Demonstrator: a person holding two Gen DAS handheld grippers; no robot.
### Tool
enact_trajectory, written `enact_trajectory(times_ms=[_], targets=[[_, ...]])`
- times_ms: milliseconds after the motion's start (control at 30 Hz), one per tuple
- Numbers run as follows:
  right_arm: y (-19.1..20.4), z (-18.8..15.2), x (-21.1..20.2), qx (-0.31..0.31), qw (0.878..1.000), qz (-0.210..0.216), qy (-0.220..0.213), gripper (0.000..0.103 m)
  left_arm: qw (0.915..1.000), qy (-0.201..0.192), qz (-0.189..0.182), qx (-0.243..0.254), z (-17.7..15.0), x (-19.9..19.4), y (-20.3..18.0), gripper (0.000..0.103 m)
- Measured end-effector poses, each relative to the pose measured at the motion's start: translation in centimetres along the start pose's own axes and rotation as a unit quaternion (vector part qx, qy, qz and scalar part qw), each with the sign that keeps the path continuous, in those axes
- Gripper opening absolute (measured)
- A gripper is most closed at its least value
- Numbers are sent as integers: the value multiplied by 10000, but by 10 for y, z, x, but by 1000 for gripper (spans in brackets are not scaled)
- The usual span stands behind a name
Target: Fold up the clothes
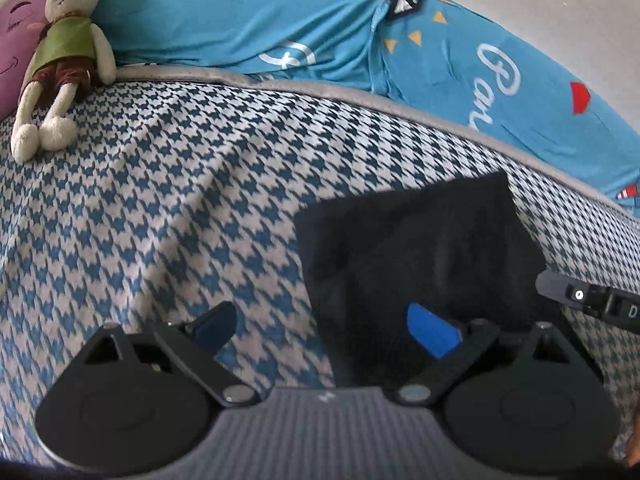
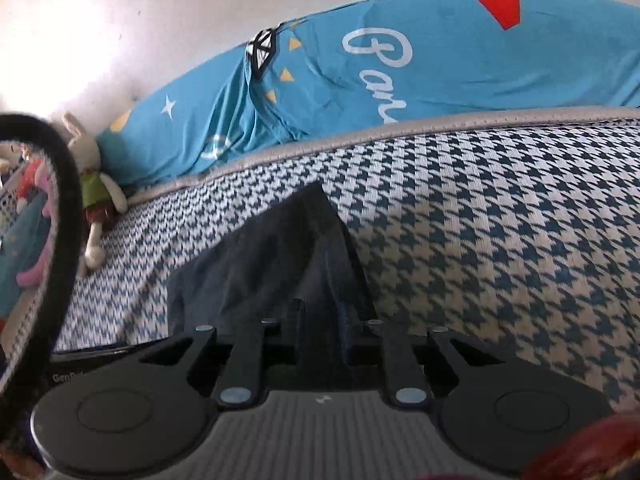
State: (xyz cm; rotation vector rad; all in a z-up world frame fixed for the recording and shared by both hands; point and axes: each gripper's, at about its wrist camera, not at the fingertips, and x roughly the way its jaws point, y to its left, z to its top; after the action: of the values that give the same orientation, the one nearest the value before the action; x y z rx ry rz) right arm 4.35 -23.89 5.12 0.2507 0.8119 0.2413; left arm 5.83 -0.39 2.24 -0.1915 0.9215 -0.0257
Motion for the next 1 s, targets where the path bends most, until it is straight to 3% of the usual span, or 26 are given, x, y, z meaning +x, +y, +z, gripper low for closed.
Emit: enact_trajectory(times_ms=[100,300,433,733,1000], targets=[[0,-6,-2,-71,9999,-80,30,16,9998,-76,46,183,-9,-4,-5,96],[-7,-12,6,-31,9991,-402,163,16,9992,150,23,364,-25,2,-12,96],[-10,-14,-6,189,9991,-370,109,16,9992,95,7,381,-31,-3,-15,96],[6,-37,-33,-6,9984,-547,135,21,9986,27,-183,499,-49,-22,-25,96],[9,-48,-21,-267,9958,-786,377,22,9974,181,-78,689,-67,-17,-33,97]])
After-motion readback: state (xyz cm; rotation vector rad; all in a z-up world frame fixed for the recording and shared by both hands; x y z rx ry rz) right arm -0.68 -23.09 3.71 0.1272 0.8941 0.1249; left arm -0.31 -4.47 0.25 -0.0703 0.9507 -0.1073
